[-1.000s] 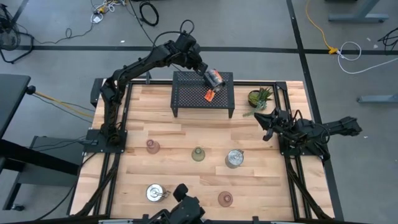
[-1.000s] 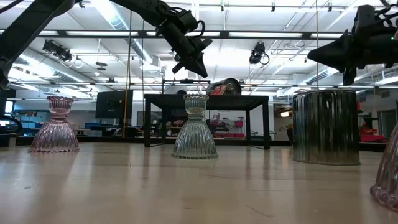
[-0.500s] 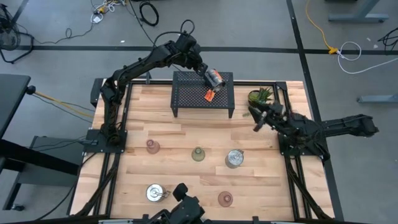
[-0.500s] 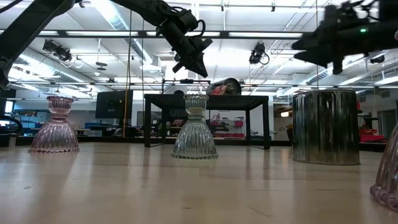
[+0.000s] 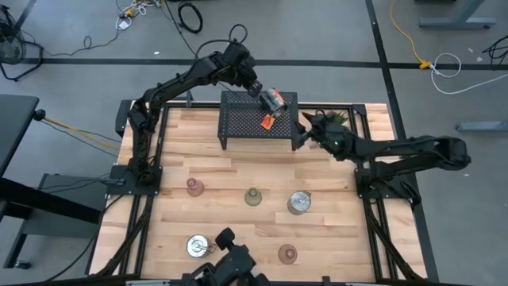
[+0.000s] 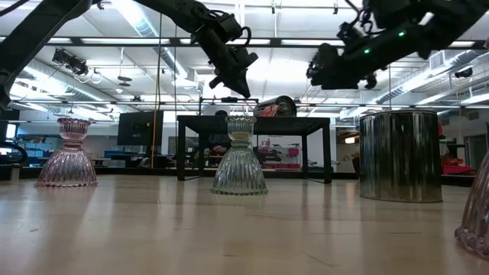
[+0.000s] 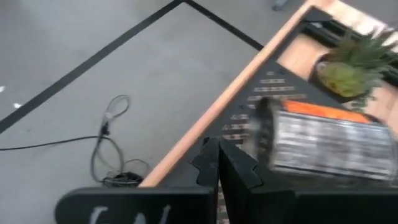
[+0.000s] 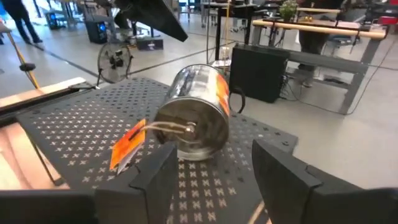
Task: Pick & Place candle stick holders
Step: Put the top scented candle on the shelf
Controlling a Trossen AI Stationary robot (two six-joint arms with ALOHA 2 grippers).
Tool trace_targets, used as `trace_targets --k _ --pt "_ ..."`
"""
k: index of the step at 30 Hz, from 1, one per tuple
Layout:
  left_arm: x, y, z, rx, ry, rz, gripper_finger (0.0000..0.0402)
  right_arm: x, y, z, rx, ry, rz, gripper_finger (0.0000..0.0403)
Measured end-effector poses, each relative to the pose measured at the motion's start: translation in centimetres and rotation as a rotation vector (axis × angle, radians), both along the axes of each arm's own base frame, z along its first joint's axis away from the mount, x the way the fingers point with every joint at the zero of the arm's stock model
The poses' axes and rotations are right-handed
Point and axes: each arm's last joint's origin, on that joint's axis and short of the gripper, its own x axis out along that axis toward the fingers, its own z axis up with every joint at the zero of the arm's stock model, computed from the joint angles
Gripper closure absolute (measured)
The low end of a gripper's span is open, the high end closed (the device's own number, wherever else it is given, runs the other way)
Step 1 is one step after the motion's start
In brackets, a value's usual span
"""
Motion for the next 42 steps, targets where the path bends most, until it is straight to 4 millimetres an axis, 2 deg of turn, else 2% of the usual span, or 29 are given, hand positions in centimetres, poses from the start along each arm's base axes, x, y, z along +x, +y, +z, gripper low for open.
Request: trace_targets --k 2,8,12,27,32,36,42 --pt "-0.2 0.8 -0.8 -0.015 0.019 0.019 0.0388 0.6 -0.4 0.2 -0.008 0.004 0.013 0.0193" --pt "0.4 3.0 -5.0 -0.08 0.078 0.008 0.0388 1.2 -1.6 0.7 -0.024 0.015 0.002 0.0193" --pt "0.7 3.6 -5.9 -0.067 0.082 0.013 0.0388 1.4 -2.2 -0.1 -0.009 0.061 0.0 0.0192" --pt "1.0 3.9 -5.7 -0.074 0.003 -0.066 0.0388 2.8 -4.5 -2.4 0.025 0.039 0.035 0.0192" --pt "1.0 3.8 -5.7 -0.094 -0.006 -0.087 0.0388 2.9 -5.1 -2.4 0.01 0.007 0.021 0.0197" --pt "1.3 3.5 -5.7 -0.109 -0.025 -0.119 0.0388 2.8 -5.3 -2.4 0.011 0.006 0.018 0.0217" --pt "1.8 3.2 -5.8 -0.112 -0.036 -0.141 0.0388 2.8 -5.3 -2.4 0.014 0.002 0.043 0.0279"
